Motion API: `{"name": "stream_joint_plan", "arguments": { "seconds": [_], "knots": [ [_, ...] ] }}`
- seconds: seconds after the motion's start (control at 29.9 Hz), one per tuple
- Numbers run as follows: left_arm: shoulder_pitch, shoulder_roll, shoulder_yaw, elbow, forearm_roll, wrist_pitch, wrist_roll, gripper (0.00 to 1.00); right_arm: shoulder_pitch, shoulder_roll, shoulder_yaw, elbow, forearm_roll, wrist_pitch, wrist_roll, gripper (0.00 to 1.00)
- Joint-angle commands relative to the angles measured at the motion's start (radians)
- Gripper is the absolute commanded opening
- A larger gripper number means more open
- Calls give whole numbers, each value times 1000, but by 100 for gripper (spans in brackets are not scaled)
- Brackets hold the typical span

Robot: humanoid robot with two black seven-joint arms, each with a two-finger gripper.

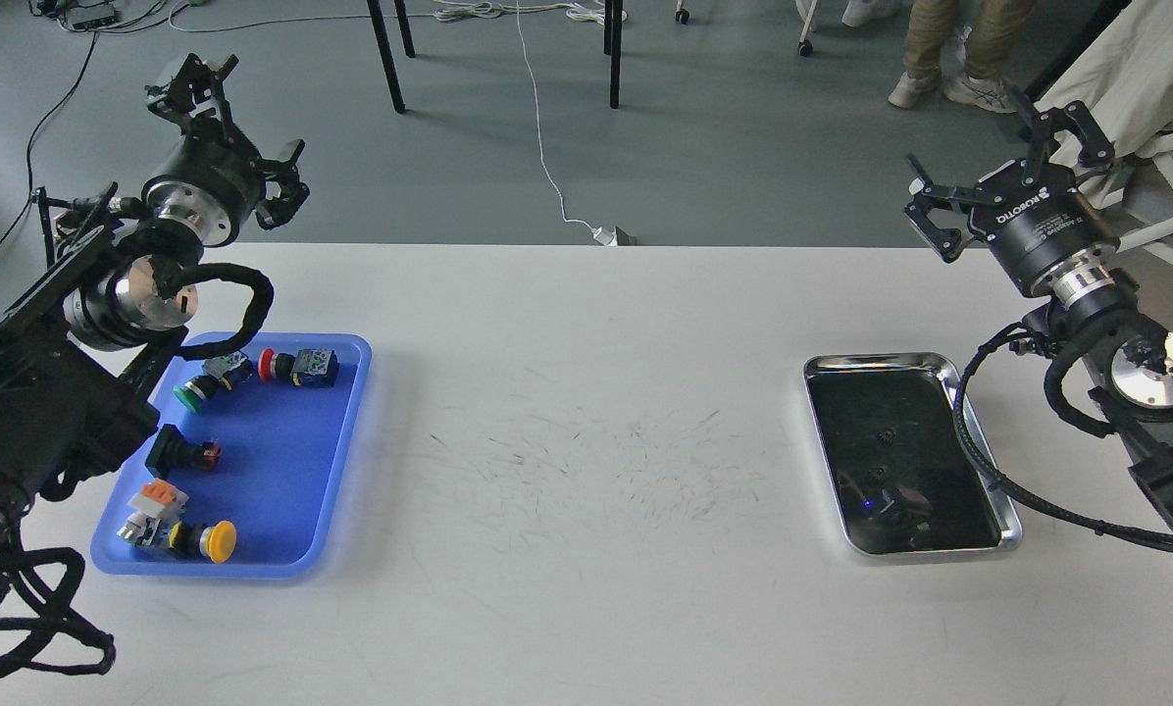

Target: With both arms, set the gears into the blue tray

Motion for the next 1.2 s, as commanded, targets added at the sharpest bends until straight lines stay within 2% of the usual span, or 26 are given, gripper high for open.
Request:
{"name": "stream_joint_plan", "arguments": {
  "seconds": [0.0,0.37,0.57,1.17],
  "knots": [
    [-1,4,4,-1,5,0,2,98,2,1,-2,0,-1,0,-2,99],
    [-7,-3,-4,7,-8,-7,0,98,8,1,-11,-43,-2,0,-9,99],
    [-9,-14,-11,51,-11,-7,2,98,26,-1,-11,-45,-5,0,-9,99],
    [-12,-22,-1,42,-11,-1,2,98,69,7,-2,-115,-8,0,-2,99]
  ]
}}
